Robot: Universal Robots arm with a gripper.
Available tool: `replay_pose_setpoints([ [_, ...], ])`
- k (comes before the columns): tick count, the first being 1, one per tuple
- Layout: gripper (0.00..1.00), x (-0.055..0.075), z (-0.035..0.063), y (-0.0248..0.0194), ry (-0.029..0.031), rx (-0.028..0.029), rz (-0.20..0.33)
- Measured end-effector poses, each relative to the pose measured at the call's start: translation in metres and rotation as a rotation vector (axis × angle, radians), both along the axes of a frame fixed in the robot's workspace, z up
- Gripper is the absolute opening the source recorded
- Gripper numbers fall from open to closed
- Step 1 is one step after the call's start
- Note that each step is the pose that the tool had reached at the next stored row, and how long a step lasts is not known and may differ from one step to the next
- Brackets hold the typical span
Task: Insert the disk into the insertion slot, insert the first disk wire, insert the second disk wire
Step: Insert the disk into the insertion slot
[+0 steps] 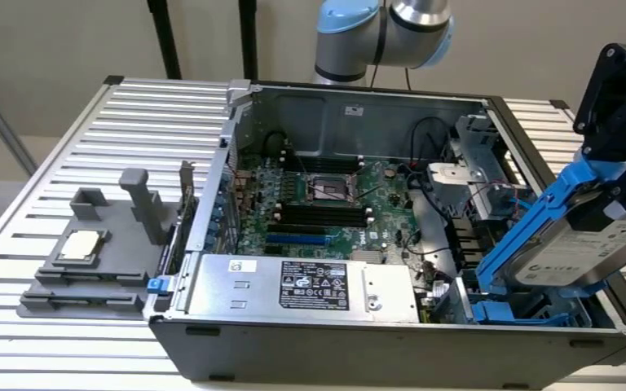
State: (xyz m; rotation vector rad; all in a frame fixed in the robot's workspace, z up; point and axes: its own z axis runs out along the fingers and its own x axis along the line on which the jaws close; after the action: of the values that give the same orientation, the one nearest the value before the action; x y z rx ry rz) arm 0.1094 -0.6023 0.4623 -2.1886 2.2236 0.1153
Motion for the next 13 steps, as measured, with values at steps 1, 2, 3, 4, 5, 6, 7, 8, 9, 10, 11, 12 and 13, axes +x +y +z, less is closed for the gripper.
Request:
replay_pose_setpoints([
  [1,0.33,-0.001,-0.0016,-0.0002,-0.0010,0.0002,0.000],
  [2,0.33,-0.002,-0.0031,-0.0002,-0.0022,0.0005,0.000],
  [3,0.33,-0.002,-0.0046,-0.0003,-0.0047,0.0007,0.000],
  [4,0.33,-0.002,-0.0061,-0.0003,-0.0076,0.0012,0.001],
  [5,0.33,-0.002,-0.0075,-0.0002,-0.0109,0.0016,0.001],
  [6,0.33,-0.002,-0.0089,-0.0002,-0.0143,0.0019,0.002],
  [7,0.33,-0.003,-0.0102,-0.0002,-0.0171,0.0022,0.002],
  [8,0.33,-0.003,-0.0113,-0.0002,-0.0190,0.0023,0.002],
  [9,0.33,-0.004,-0.0123,-0.0002,-0.0206,0.0025,0.002],
  [10,0.33,-0.004,-0.0128,-0.0002,-0.0216,0.0025,0.002],
  [11,0.33,-0.005,-0.0131,-0.0002,-0.0218,0.0025,0.003],
  [12,0.33,-0.005,-0.0134,-0.0002,-0.0219,0.0026,0.003],
  [13,0.33,-0.005,-0.0137,-0.0002,-0.0220,0.0027,0.003],
])
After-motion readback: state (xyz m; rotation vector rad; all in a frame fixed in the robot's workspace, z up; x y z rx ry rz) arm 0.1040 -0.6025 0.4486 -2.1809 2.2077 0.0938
